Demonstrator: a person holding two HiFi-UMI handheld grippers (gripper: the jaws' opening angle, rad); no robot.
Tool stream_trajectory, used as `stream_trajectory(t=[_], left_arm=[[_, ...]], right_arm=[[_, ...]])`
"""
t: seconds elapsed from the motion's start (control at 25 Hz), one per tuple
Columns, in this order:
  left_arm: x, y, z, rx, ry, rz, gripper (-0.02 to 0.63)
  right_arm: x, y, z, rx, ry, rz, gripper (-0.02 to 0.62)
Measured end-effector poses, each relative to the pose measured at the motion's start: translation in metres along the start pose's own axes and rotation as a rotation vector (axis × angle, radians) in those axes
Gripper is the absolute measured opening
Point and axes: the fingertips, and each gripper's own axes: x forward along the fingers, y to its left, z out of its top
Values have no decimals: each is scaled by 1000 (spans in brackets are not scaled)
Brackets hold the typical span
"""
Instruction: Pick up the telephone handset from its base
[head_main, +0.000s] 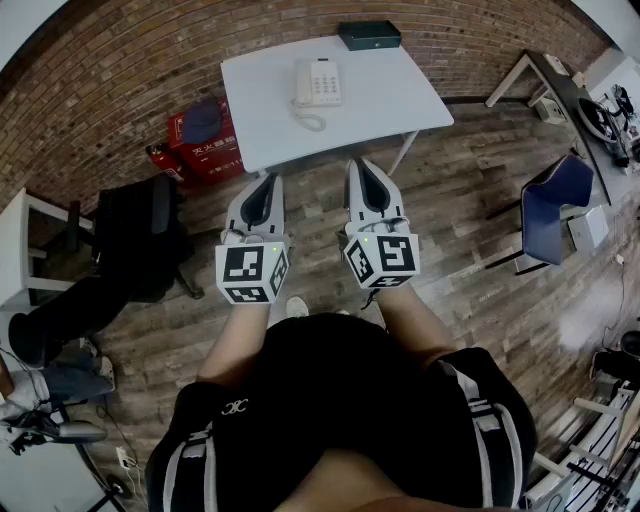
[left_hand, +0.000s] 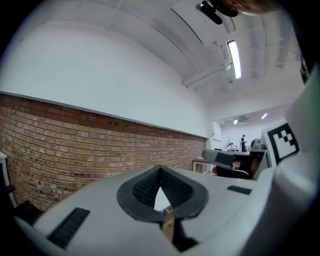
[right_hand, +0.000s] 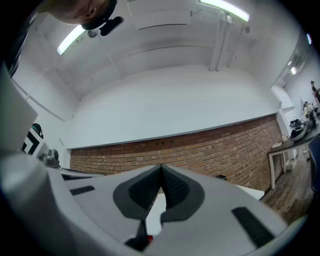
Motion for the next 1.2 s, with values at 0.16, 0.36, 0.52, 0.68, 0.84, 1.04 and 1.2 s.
stream_trajectory(t=[0.16,0.36,0.52,0.68,0.84,1.04,1.2], left_arm=[[-5,9,0,2,-2,12,2],[-4,15,-1,11,4,7,2],[-3,25,0,8,-3,-4,2],[-1,36,-1,4,-10,-23,2],[-3,44,-4,10,-10,-62,2],[3,51,-10,7,-5,-88,2],[14,59,-10,8,-5,-84,2]], right_arm=[[1,9,-2,6,-1,8,-2],[4,17,-2,19,5,17,-2],[11,24,-7,17,12,12,-2],[17,32,-11,-2,12,-5,-2],[21,41,-16,-8,8,-40,-2],[25,45,-19,-22,3,-53,-2],[38,42,-22,-22,-1,-52,-2]])
